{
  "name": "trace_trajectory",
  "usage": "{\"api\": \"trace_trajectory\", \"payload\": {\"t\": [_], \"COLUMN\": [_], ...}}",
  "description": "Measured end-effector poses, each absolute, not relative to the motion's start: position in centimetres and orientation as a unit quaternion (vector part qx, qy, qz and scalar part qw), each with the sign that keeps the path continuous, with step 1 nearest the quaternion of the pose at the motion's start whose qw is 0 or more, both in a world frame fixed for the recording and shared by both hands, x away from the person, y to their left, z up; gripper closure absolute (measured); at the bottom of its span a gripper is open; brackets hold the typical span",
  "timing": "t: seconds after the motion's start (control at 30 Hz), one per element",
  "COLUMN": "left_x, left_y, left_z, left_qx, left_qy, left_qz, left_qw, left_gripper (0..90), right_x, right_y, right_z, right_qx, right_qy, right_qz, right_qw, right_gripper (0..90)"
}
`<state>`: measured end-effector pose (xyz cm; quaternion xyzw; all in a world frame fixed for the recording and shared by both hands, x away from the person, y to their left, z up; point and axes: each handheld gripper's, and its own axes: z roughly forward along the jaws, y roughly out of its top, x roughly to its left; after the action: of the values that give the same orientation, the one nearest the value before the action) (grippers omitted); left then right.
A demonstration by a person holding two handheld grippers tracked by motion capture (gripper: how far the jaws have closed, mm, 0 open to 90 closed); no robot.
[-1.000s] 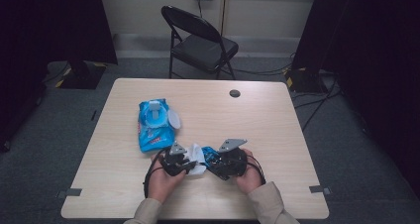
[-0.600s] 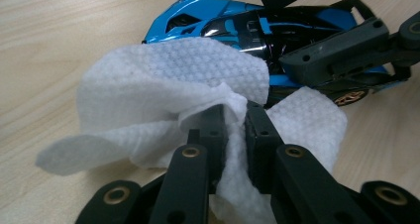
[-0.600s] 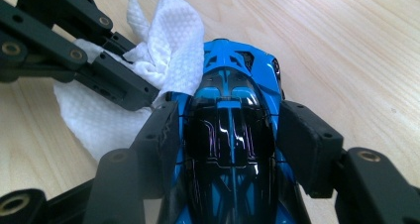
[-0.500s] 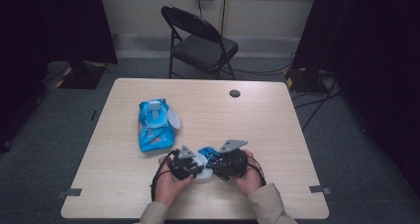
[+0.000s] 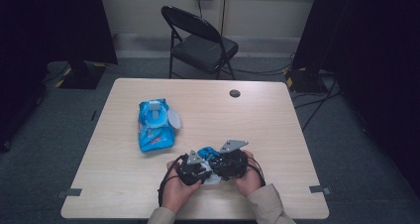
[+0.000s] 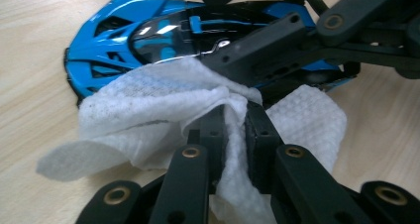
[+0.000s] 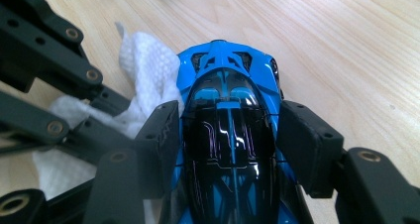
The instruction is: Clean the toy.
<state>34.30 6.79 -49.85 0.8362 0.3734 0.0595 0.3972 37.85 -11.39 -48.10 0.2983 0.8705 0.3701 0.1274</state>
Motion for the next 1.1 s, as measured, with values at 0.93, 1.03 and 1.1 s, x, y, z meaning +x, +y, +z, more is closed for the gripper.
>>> {"api": "trace_trajectory", "payload": {"t": [0.93,1.03,1.1], "left_x": [32.4,32.3,32.1], "left_y": [3.6,3.4,3.3], "left_z": [-49.8,-49.8,-49.8], "left_qx": [0.854,0.855,0.854], "left_qy": [0.331,0.33,0.327], "left_qz": [0.041,0.041,0.033], "left_qw": [0.399,0.398,0.403], "left_gripper": [81.6,81.6,81.6], "right_x": [37.9,37.9,37.9], "right_y": [-11.4,-11.5,-11.5], "right_z": [-48.1,-48.2,-48.2], "right_qx": [0.299,0.298,0.299], "right_qy": [0.869,0.869,0.869], "right_qz": [0.372,0.373,0.373], "right_qw": [0.128,0.126,0.127], "right_gripper": [42.6,42.6,42.6]}}
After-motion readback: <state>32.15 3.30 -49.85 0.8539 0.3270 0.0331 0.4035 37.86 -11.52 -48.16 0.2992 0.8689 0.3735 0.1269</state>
